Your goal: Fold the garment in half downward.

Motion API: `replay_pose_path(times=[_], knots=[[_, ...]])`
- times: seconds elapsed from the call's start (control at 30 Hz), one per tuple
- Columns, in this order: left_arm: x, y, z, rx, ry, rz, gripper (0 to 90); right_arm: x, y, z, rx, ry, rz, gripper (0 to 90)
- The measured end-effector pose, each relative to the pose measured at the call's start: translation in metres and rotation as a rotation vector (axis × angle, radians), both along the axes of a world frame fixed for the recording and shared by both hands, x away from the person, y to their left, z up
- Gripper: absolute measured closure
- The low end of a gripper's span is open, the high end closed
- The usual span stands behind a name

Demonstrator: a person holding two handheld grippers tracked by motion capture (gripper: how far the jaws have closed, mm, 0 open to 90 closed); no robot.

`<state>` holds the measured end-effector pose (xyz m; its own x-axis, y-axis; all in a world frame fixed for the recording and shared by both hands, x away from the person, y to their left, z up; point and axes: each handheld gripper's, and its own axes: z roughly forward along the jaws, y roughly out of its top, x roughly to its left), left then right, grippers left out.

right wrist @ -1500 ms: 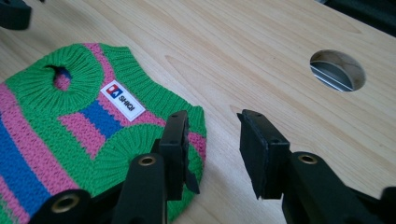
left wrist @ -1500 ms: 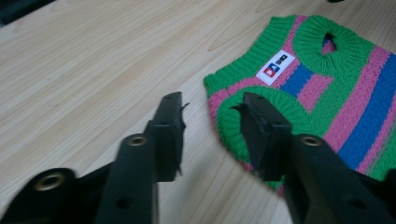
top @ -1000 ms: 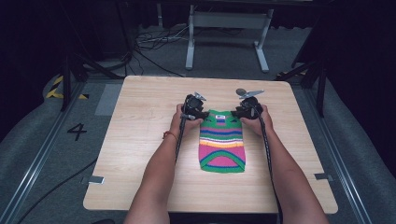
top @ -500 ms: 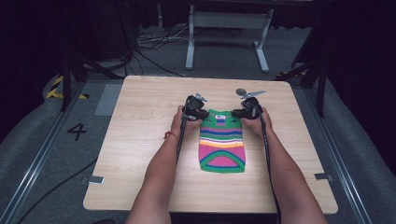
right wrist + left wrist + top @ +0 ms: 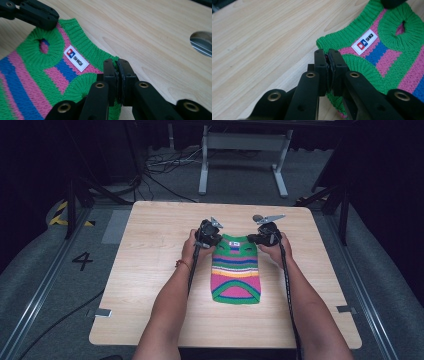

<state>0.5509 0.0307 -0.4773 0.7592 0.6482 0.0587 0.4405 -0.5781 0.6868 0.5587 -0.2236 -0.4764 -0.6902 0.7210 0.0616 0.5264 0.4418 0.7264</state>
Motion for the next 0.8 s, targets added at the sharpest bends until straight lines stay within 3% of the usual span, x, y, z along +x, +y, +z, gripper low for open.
replay_pose_path(times=[0.07, 0.2, 0.37, 0.47, 0.6, 0.8], knots=[[-0.003, 0.002, 0.004, 0.015, -0.009, -0.014, 86.1, -0.001, 0.0, 0.003, 0.01, -0.007, 0.007, 86.2], [-0.014, 0.009, 0.017, 0.001, -0.043, -0.045, 86.0, -0.013, 0.001, 0.013, 0.013, -0.042, 0.053, 86.1], [-0.03, 0.011, 0.027, 0.059, -0.095, -0.099, 86.2, -0.031, 0.001, 0.026, 0.035, -0.081, 0.112, 86.0], [-0.041, 0.014, 0.031, 0.038, -0.116, -0.12, 86.1, -0.041, 0.002, 0.031, 0.038, -0.093, 0.138, 86.0], [-0.047, 0.014, 0.033, 0.04, -0.125, -0.139, 86.1, -0.052, 0.002, 0.033, 0.04, -0.1, 0.168, 85.9], [-0.078, 0.009, 0.04, 0.087, -0.172, -0.22, 86.0, -0.076, -0.007, 0.027, 0.038, -0.094, 0.222, 85.8]])
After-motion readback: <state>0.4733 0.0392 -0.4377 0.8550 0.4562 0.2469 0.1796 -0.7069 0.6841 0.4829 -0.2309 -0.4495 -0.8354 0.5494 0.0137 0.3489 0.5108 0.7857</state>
